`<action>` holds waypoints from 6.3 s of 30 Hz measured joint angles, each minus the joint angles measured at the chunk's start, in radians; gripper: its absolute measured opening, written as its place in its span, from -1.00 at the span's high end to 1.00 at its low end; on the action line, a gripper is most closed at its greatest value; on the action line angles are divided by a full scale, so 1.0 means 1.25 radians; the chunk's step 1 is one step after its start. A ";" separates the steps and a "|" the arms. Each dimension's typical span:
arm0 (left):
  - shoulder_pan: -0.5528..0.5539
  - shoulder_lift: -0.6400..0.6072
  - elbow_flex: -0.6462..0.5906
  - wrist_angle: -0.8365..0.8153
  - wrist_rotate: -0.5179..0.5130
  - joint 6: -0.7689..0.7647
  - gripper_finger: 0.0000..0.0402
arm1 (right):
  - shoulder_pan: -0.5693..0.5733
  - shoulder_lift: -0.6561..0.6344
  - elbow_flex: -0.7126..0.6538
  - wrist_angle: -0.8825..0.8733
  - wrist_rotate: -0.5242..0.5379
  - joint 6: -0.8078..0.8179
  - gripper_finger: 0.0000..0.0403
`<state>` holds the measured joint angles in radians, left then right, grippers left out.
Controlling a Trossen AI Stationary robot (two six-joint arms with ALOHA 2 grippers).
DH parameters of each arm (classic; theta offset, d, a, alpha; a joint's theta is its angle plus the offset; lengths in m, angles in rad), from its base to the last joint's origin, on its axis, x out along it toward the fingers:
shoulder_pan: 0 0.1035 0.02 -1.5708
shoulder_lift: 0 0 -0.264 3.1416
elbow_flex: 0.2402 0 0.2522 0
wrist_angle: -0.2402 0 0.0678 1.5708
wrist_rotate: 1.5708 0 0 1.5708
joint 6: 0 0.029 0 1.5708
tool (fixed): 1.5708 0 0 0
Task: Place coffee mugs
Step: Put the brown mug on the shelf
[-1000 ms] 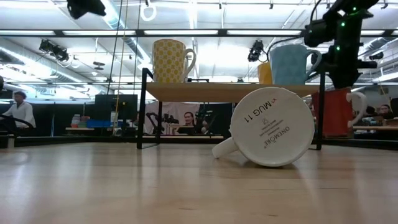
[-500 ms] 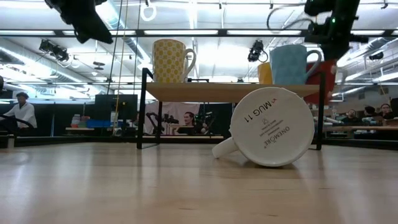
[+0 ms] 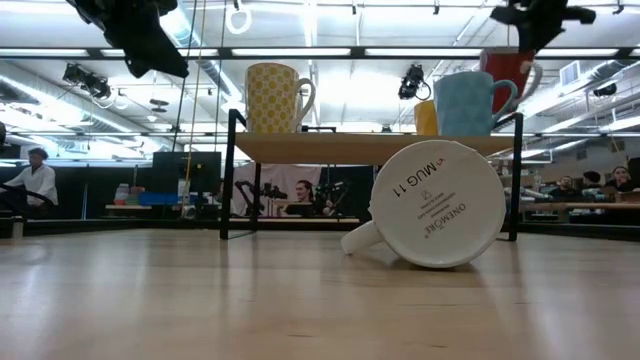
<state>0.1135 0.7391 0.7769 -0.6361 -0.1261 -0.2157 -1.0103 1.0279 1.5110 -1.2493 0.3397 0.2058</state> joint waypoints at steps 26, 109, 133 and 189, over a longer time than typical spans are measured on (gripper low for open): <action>0.000 0.000 0.000 0.016 0.000 0.002 0.54 | 0.093 0.080 0.177 0.076 -0.176 0.071 0.84; 0.000 0.000 0.001 0.020 0.000 0.016 0.54 | 0.392 0.605 0.271 0.220 -0.327 0.124 0.83; 0.000 0.000 0.001 0.020 0.000 0.016 0.54 | 0.388 0.604 0.271 0.236 -0.308 0.121 0.73; 0.000 0.000 0.001 0.019 0.000 0.016 0.54 | 0.388 0.602 0.272 0.272 -0.311 0.133 0.17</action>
<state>0.1139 0.7394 0.7776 -0.6122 -0.1257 -0.1955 -0.5255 1.7805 1.8507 -0.9091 -0.0490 0.3724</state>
